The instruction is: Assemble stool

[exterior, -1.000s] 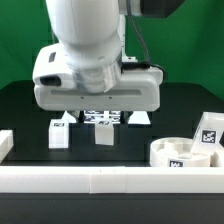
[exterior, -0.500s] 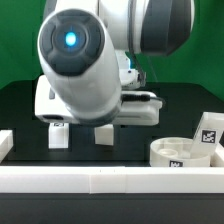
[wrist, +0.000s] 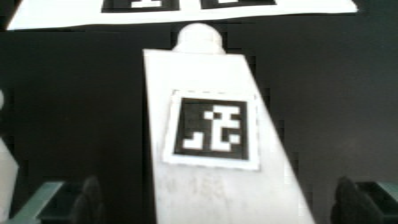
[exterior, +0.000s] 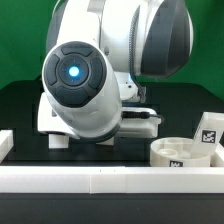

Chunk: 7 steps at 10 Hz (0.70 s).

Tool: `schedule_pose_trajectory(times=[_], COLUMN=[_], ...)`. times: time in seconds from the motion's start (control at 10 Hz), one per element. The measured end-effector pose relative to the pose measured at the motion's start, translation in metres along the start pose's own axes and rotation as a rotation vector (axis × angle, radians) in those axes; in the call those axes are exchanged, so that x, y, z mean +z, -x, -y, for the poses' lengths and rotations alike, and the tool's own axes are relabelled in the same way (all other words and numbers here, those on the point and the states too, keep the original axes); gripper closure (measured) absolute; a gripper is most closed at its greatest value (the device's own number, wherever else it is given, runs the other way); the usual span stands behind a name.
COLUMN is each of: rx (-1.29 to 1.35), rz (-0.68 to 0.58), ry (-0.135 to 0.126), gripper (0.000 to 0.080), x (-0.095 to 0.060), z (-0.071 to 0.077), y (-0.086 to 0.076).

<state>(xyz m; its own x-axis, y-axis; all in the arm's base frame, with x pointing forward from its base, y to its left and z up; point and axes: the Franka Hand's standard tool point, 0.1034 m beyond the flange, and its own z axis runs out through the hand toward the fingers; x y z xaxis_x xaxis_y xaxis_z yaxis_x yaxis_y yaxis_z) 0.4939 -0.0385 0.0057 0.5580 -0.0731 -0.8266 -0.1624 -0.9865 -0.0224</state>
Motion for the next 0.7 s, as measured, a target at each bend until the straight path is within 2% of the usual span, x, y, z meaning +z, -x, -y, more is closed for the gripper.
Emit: schedule_pose_trajectory(times=[0.1,0.2,0.3,0.4,0.5,0.7], rx=[0.001,0.001,0.000,-0.001,-0.001,-0.002], rz=[-0.002,-0.002,-0.004,-0.004,-0.004,-0.012], ry=[0.000,0.000,0.001,0.002,0.002,0.001], gripper=[0.0150,0.0260,0.0409,0.0409,0.0475,0.0475], x=[0.0012,0.0011,0.0010,0.0010,0.0009,-0.0023], z=[-0.0006,-0.0003,0.0004,0.0005,0.0005,0.0008], y=[-0.0008,-0.0010,-0.0012,-0.0012,-0.0013,-0.0006])
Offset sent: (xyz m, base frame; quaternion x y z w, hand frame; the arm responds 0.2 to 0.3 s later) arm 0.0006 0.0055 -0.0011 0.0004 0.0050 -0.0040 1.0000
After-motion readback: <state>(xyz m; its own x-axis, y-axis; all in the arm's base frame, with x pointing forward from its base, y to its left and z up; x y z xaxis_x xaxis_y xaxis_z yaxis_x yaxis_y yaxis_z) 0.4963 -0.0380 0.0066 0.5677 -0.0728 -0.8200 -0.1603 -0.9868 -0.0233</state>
